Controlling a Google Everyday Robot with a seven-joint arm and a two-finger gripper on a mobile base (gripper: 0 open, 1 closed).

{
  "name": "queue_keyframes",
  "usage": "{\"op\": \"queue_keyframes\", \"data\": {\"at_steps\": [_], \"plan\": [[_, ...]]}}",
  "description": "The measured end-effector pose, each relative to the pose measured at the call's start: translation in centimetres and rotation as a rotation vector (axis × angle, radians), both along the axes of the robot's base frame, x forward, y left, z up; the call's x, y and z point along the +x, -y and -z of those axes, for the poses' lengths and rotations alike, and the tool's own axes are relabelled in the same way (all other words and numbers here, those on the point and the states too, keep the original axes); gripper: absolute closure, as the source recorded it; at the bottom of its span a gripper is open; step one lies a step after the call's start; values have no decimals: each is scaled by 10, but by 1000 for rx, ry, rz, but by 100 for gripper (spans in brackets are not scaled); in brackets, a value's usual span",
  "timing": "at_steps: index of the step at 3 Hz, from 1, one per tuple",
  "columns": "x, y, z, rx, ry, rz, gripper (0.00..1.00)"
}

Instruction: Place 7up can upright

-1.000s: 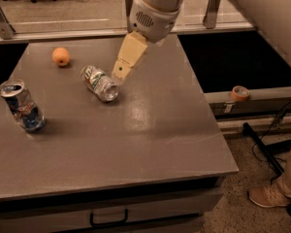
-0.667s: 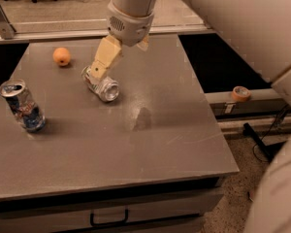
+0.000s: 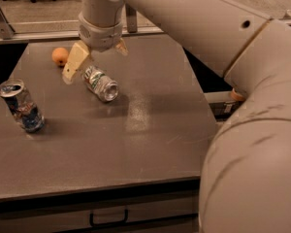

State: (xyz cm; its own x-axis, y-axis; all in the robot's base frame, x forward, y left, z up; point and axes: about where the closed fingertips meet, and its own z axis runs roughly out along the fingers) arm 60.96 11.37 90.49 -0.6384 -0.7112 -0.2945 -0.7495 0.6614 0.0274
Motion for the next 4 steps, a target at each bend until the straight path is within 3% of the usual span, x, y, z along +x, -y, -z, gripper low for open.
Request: {"op": "queue_keyframes", "data": {"at_steps": [1,2,3,4], "plan": [[17,-11,17,-3,8,26,0],[28,-17,36,-36,-15,38,0],[33,-16,54,-74,-37,42,17],[36,-17,63,-119,-41,29,41]]}}
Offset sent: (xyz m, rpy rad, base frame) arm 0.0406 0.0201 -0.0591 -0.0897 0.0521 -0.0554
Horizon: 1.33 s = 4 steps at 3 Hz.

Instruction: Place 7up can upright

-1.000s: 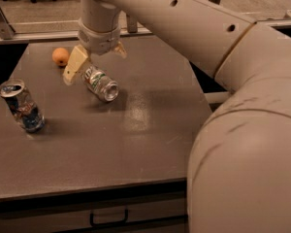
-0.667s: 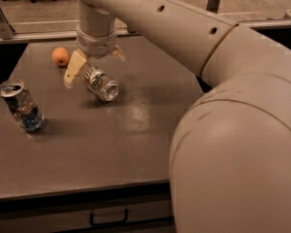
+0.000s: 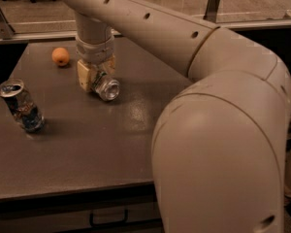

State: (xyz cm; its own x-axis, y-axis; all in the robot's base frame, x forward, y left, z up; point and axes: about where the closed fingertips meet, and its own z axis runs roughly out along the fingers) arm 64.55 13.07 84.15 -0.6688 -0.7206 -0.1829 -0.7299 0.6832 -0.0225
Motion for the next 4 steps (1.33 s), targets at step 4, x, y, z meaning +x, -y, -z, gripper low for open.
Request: {"op": "queue_keyframes", "data": {"at_steps": [4], "plan": [[-20,-30,-95,535,206,-388,100]]}}
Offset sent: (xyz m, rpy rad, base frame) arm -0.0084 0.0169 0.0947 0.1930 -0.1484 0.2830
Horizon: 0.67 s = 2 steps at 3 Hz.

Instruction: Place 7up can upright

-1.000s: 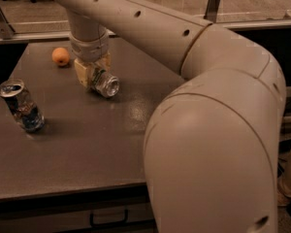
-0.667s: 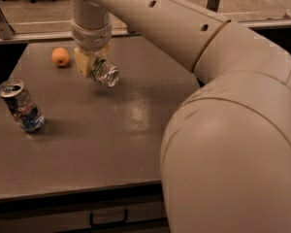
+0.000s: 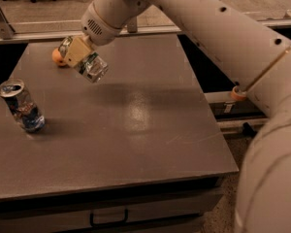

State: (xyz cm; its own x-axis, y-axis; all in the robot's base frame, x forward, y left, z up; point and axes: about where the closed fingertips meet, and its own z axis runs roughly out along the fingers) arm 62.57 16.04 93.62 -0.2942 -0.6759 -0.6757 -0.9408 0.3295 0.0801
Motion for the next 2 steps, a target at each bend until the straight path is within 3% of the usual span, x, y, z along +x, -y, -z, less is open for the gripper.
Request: {"op": "queue_keyframes", "data": {"at_steps": [1,2], "plan": [[-11,10,-32,250,49,-75,100],[-15,54,-45,355,140,-114,100]]}}
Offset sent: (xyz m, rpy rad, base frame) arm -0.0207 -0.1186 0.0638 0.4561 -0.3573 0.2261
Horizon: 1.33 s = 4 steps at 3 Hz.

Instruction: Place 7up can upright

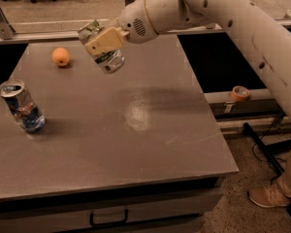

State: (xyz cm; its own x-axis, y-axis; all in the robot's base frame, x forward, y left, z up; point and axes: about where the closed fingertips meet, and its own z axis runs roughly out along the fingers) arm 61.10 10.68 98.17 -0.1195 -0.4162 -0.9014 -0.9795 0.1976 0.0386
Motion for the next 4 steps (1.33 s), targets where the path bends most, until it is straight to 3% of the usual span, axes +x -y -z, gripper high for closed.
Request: {"op": "queue_keyframes", "data": {"at_steps": [1,2,3,4], "plan": [[-1,15,-2,-7,85,-21,100],[-5,8,2,13,93,-7,100],[-4,10,8,132,117,1,100],[-9,-1,9,272,182,-58,100]]}}
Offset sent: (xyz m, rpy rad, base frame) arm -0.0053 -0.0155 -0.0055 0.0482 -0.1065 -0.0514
